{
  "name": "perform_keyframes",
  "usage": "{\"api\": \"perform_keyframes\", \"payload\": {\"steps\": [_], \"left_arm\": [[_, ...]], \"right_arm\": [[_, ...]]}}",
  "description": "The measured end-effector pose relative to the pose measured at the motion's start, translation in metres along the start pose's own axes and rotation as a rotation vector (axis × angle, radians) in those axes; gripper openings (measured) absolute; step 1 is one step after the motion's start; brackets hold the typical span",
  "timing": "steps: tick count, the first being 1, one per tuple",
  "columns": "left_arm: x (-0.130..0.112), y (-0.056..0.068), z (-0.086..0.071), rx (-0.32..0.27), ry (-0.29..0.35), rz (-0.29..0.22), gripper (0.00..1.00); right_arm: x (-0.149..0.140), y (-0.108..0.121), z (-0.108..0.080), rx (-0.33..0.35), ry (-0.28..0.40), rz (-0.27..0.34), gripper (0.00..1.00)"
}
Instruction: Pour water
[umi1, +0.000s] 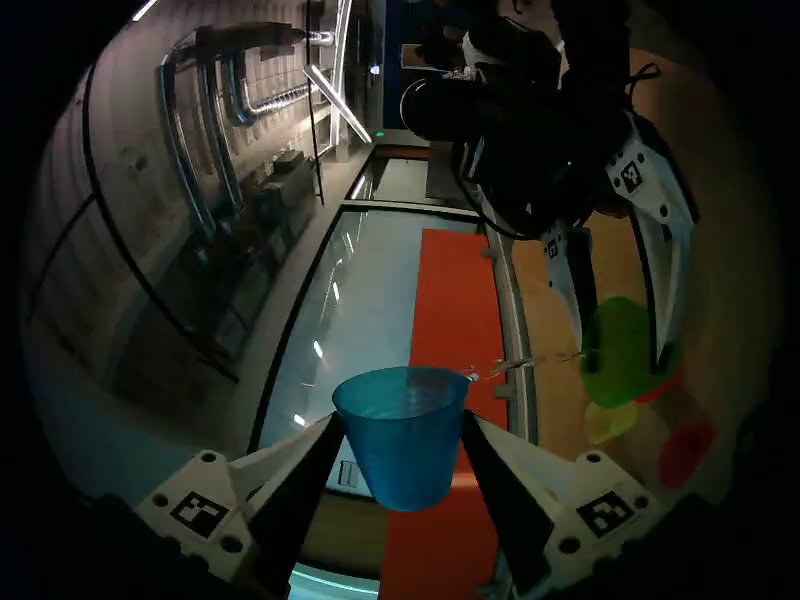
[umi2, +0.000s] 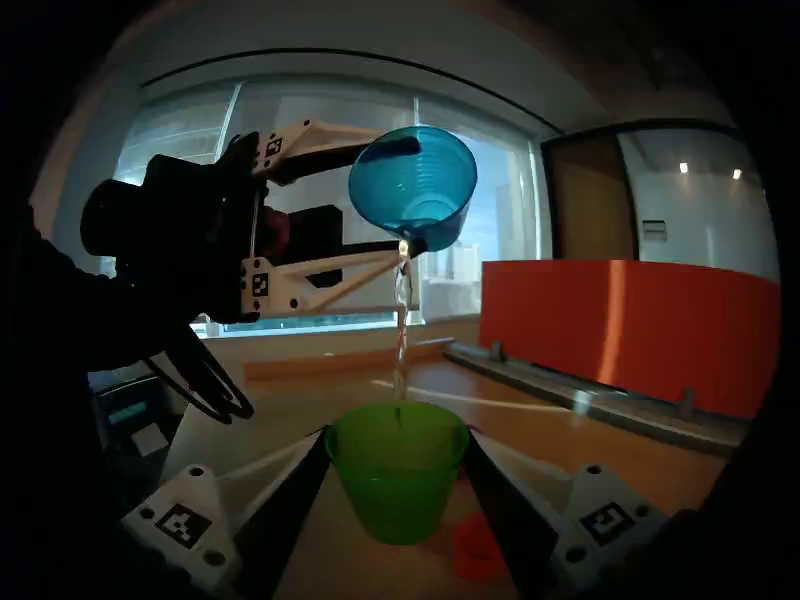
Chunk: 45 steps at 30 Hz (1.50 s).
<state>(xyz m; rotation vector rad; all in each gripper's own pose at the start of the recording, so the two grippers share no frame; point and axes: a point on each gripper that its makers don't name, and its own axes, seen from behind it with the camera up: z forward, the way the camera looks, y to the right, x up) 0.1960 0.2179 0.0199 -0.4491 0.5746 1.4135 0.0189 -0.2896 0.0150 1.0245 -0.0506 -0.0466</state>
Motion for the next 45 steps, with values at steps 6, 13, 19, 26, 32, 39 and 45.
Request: {"api": "perform_keyframes", "payload": {"steps": [6,13,19,26,32,39,45], "left_arm": [[0.003,-0.005,-0.002,-0.001,0.002,0.025,0.84],[0.005,-0.007,-0.003,-0.005,0.004,0.064,0.85],[0.008,-0.004,-0.005,-0.005,0.006,0.086,0.85],[0.012,-0.003,-0.008,-0.002,0.007,0.12,0.85],[0.017,-0.003,-0.008,-0.004,0.014,0.142,0.85],[0.018,-0.005,-0.009,-0.001,0.015,0.17,0.84],[0.02,-0.006,-0.01,0.001,0.016,0.197,0.85]], "right_arm": [[0.0,0.001,0.0,-0.002,0.001,0.0,0.93],[0.001,0.0,0.0,-0.001,0.002,0.0,0.93],[0.001,0.0,-0.001,0.0,0.003,0.0,0.93],[0.001,0.0,-0.001,0.0,0.001,-0.003,0.93],[0.001,0.0,-0.001,-0.003,0.001,-0.004,0.93],[0.003,0.002,-0.001,-0.006,0.003,-0.003,0.93],[0.003,0.004,-0.001,-0.008,0.005,-0.003,0.93]]}}
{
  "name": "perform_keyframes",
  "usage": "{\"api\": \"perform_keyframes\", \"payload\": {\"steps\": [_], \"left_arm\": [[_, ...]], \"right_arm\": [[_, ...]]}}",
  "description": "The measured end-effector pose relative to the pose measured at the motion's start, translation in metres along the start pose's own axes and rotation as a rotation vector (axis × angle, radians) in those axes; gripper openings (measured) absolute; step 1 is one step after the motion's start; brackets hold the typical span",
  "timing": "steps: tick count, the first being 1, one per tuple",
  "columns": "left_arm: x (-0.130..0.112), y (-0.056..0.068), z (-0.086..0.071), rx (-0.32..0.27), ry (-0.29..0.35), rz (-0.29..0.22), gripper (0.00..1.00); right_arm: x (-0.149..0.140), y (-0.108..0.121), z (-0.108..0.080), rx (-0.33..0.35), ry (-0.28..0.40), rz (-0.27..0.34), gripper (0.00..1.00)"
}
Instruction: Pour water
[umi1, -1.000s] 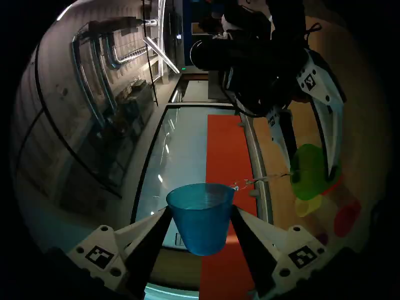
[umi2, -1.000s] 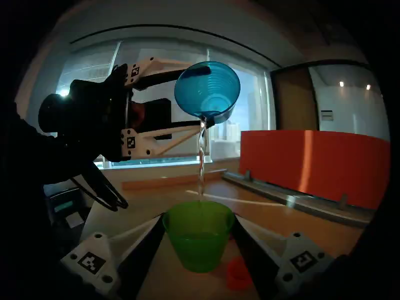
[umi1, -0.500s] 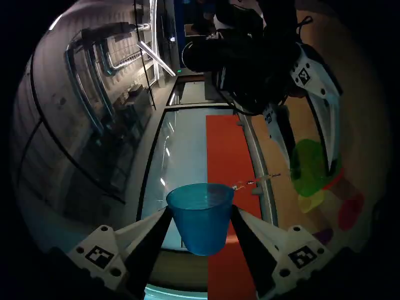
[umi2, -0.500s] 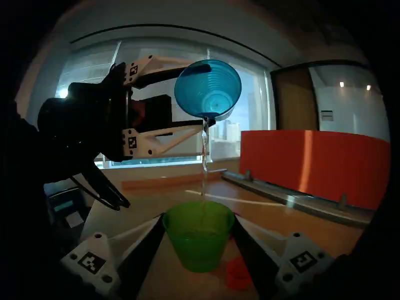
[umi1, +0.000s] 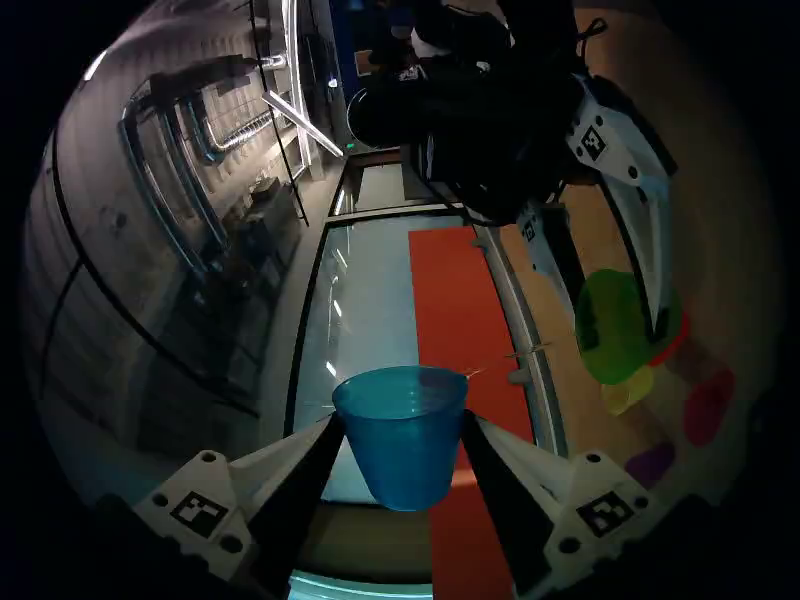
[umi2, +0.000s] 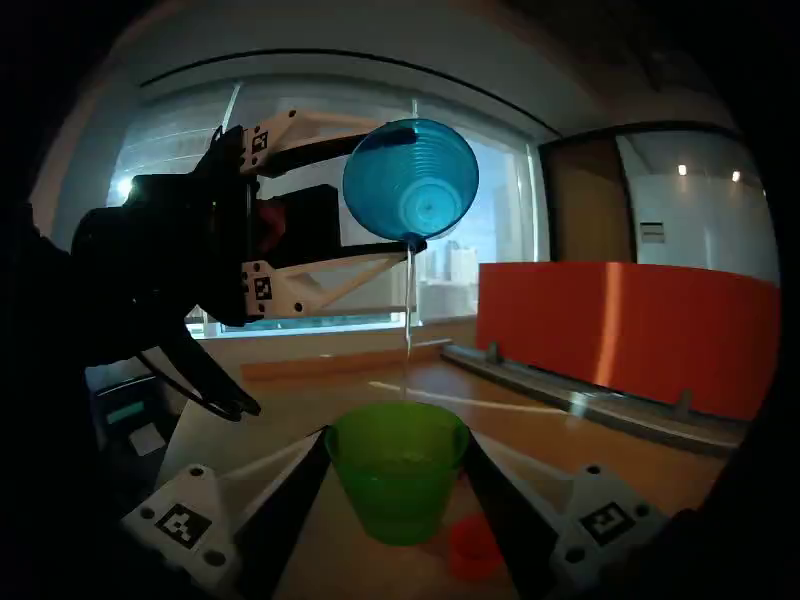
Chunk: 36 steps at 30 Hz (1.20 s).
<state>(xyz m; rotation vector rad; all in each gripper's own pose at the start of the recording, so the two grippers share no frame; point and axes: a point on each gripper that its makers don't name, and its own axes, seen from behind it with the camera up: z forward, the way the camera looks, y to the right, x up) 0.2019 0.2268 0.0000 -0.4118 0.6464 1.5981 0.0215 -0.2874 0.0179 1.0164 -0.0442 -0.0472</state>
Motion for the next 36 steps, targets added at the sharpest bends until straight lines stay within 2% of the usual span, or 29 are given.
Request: {"api": "perform_keyframes", "payload": {"steps": [11,17,23,26,29,36], "left_arm": [[0.005,0.006,-0.003,-0.003,0.002,0.007,0.85],[0.001,0.003,-0.003,-0.003,-0.001,0.027,0.85],[-0.002,0.002,-0.002,-0.01,-0.003,0.0,0.85],[-0.004,0.007,0.0,-0.022,-0.005,-0.035,0.84],[-0.008,0.01,0.002,-0.029,-0.01,-0.1,0.85],[-0.018,0.017,0.003,-0.036,-0.032,-0.321,0.85]], "right_arm": [[-0.001,0.001,0.0,-0.002,0.001,-0.001,0.93],[-0.001,0.002,0.001,-0.004,0.001,-0.002,0.93],[-0.001,0.002,0.001,-0.004,0.001,-0.003,0.93],[-0.001,0.002,0.0,-0.006,0.002,-0.003,0.93],[0.0,0.002,-0.001,-0.006,0.006,-0.004,0.93],[0.004,0.003,-0.004,-0.016,0.013,-0.002,0.93]]}}
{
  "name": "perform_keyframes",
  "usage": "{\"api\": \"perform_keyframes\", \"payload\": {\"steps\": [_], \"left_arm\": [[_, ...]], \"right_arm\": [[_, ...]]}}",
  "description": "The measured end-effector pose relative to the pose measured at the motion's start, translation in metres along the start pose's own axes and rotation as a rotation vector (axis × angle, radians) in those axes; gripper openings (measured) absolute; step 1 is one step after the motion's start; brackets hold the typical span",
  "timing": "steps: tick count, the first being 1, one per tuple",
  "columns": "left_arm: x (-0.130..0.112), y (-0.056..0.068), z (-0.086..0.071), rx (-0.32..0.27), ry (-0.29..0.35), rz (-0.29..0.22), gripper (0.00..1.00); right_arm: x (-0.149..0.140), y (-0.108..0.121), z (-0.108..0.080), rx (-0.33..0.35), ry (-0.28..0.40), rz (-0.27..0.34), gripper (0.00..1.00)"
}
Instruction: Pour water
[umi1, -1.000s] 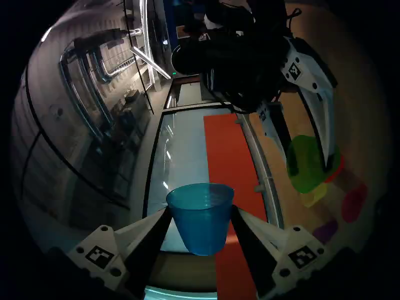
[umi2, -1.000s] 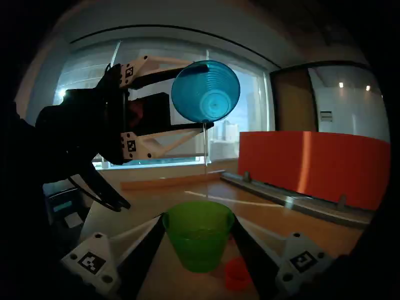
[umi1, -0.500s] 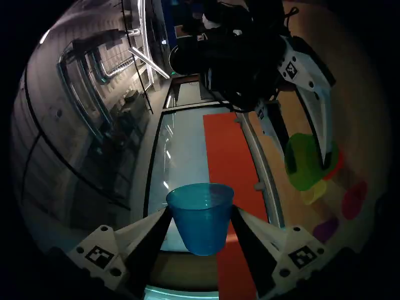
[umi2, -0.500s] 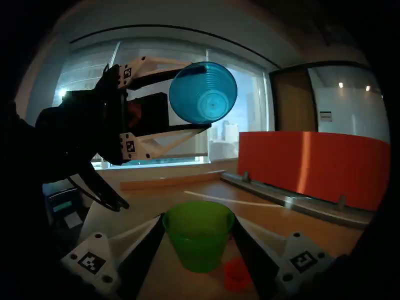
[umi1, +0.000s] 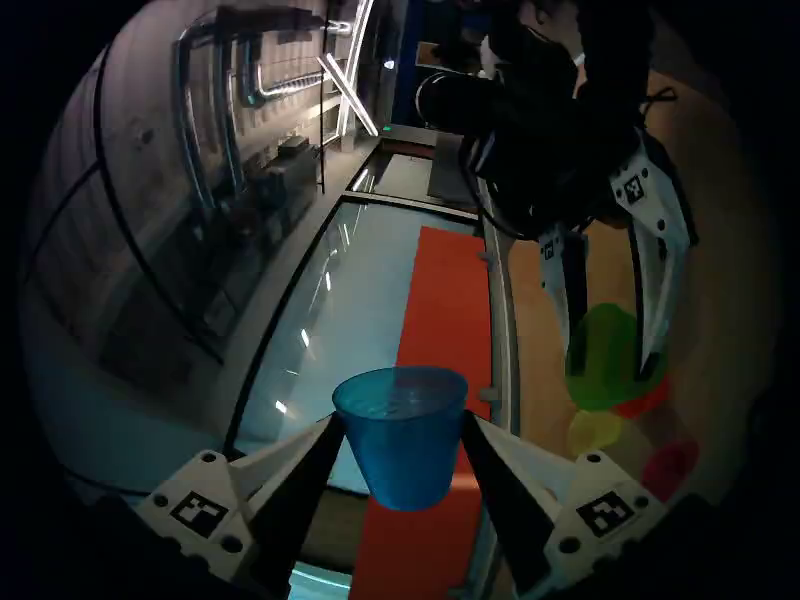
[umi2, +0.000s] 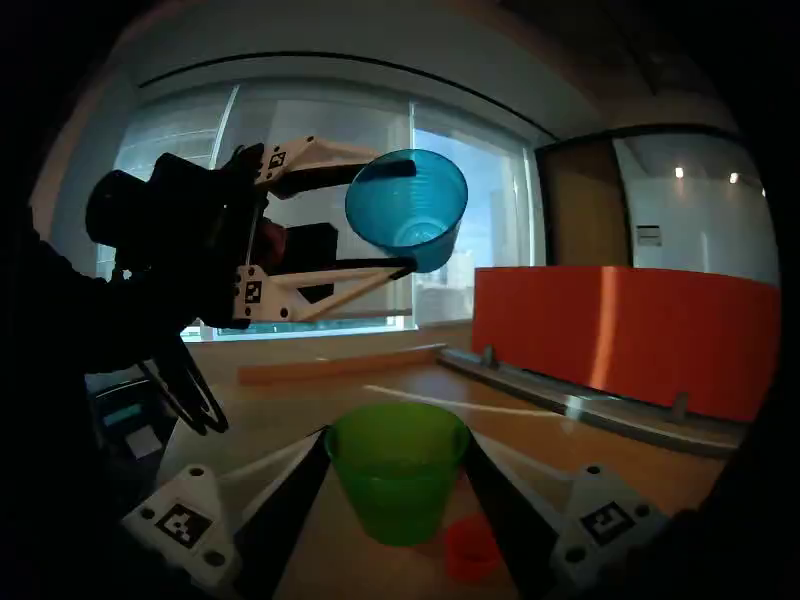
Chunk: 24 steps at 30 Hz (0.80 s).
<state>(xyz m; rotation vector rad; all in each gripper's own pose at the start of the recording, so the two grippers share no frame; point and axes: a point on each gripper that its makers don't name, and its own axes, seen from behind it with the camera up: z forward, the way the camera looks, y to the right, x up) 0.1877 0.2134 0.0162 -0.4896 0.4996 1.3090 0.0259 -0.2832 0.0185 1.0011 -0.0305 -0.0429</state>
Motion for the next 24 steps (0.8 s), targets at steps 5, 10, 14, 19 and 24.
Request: {"api": "perform_keyframes", "payload": {"steps": [5,10,14,19,24], "left_arm": [[-0.007,0.004,0.0,-0.006,-0.007,-0.15,0.85],[-0.013,0.004,-0.002,-0.007,-0.006,-0.291,0.85],[-0.013,0.008,-0.005,-0.018,0.003,-0.373,0.85],[-0.012,0.011,-0.009,-0.03,0.01,-0.463,0.85],[-0.013,0.013,-0.009,-0.038,0.017,-0.563,0.84]], "right_arm": [[0.001,0.0,-0.002,-0.003,0.005,0.0,0.93],[0.003,-0.001,-0.003,-0.004,0.008,-0.004,0.92],[0.005,-0.001,-0.003,-0.005,0.014,-0.008,0.93],[0.007,0.0,-0.005,-0.009,0.02,-0.01,0.93],[0.01,0.002,-0.006,-0.013,0.026,-0.01,0.93]]}}
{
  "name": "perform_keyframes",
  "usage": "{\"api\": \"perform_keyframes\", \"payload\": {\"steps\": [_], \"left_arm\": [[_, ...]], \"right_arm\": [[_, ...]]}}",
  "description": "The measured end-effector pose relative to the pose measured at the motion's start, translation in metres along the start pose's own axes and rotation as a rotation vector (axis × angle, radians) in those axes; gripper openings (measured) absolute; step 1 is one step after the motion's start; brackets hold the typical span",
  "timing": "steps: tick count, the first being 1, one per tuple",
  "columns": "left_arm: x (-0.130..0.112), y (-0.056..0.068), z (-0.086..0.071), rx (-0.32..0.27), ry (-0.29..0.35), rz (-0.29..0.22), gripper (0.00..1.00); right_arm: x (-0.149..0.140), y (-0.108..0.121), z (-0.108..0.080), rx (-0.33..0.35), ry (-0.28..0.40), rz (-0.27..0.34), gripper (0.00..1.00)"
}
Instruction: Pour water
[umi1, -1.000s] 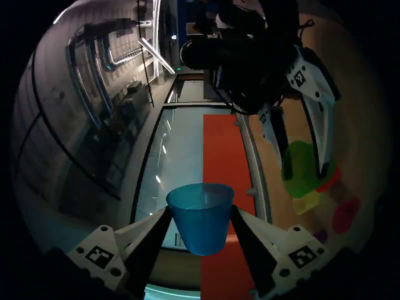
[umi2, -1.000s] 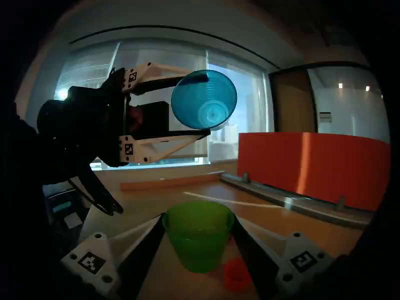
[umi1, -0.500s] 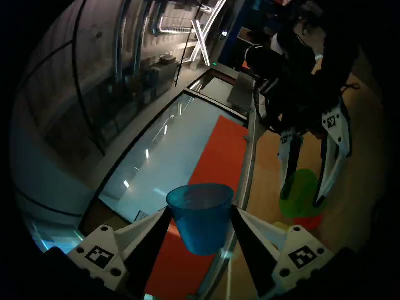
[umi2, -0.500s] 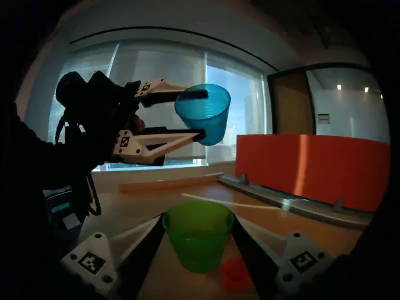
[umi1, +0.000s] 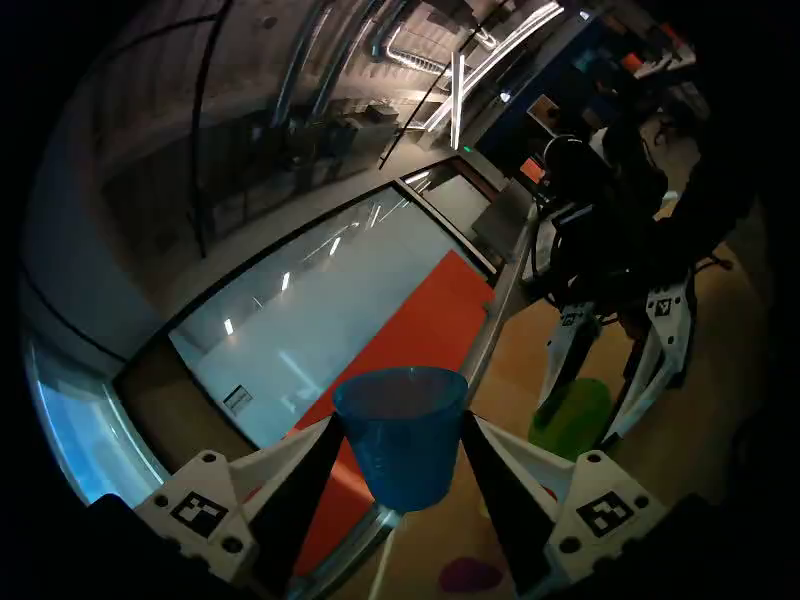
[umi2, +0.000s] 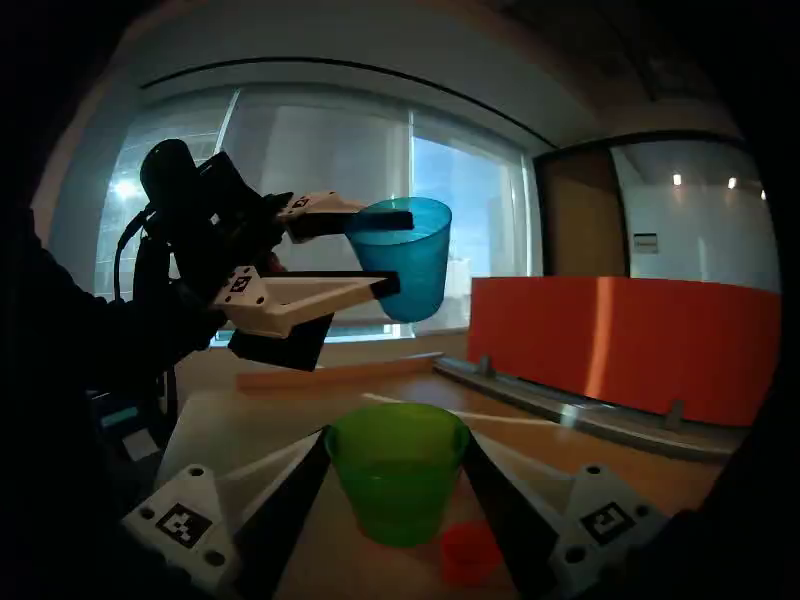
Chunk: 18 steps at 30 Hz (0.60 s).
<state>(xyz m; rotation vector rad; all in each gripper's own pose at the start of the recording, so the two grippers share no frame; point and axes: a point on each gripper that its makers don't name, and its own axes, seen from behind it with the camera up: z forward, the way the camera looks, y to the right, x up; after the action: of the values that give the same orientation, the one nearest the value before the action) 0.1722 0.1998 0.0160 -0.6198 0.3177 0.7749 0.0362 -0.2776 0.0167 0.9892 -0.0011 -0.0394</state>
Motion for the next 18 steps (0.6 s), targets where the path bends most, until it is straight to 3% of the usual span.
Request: {"api": "perform_keyframes", "payload": {"steps": [8,18], "left_arm": [[-0.008,-0.001,0.005,-0.005,0.003,-0.192,0.84],[-0.013,0.003,0.003,-0.017,0.002,-0.383,0.84]], "right_arm": [[0.002,0.0,-0.003,-0.004,0.005,-0.004,0.92],[0.006,0.003,-0.005,-0.01,0.016,-0.007,0.93]]}}
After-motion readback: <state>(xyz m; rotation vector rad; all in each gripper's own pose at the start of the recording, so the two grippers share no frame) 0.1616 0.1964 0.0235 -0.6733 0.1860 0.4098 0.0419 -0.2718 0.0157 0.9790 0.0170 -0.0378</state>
